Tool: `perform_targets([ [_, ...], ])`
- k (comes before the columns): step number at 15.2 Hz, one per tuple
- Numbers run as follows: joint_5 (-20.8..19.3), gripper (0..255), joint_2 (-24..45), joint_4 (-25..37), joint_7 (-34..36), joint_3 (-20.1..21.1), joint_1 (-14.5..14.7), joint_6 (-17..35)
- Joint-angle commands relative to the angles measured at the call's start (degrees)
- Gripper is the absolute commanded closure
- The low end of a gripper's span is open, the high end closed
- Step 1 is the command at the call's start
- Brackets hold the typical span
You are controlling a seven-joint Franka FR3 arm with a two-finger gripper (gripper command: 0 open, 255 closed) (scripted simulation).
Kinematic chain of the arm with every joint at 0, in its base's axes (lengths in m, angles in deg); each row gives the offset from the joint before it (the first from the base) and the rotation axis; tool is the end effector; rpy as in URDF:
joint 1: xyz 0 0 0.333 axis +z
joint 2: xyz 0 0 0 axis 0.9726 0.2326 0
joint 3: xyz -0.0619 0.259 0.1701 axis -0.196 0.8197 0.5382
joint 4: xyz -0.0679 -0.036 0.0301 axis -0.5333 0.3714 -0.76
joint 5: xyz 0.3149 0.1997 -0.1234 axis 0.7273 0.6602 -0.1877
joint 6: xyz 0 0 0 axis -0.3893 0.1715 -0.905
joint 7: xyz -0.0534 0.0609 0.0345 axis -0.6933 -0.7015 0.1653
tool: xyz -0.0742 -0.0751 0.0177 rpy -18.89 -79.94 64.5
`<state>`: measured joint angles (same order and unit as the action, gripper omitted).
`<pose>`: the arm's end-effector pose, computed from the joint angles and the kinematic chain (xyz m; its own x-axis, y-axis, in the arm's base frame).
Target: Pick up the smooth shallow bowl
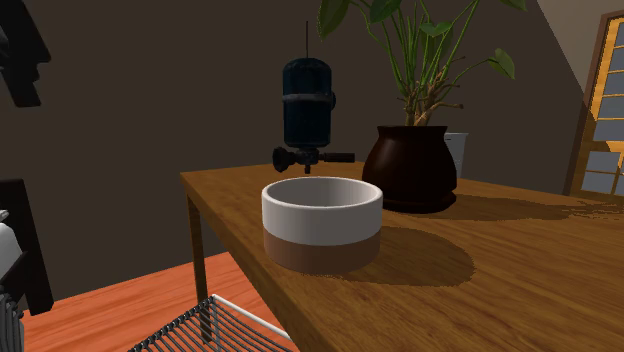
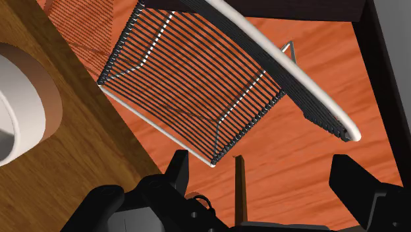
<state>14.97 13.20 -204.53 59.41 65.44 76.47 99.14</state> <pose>0.3214 0.0051 0.6221 0.9866 0.0837 0.1397 0.0777 -0.9958 0.0479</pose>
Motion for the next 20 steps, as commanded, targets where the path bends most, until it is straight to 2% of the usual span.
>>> perform_targets([
  [1,0.0,0,0.0,0.0,0.0,0.0,0.0,0.0],
  [10,-5.3,0,7.2,1.3,-11.1,-10.6,-3.6,3.7],
  [20,-8.0,0,20.6,8.5,-23.5,-22.0,-6.3,7.9],
])
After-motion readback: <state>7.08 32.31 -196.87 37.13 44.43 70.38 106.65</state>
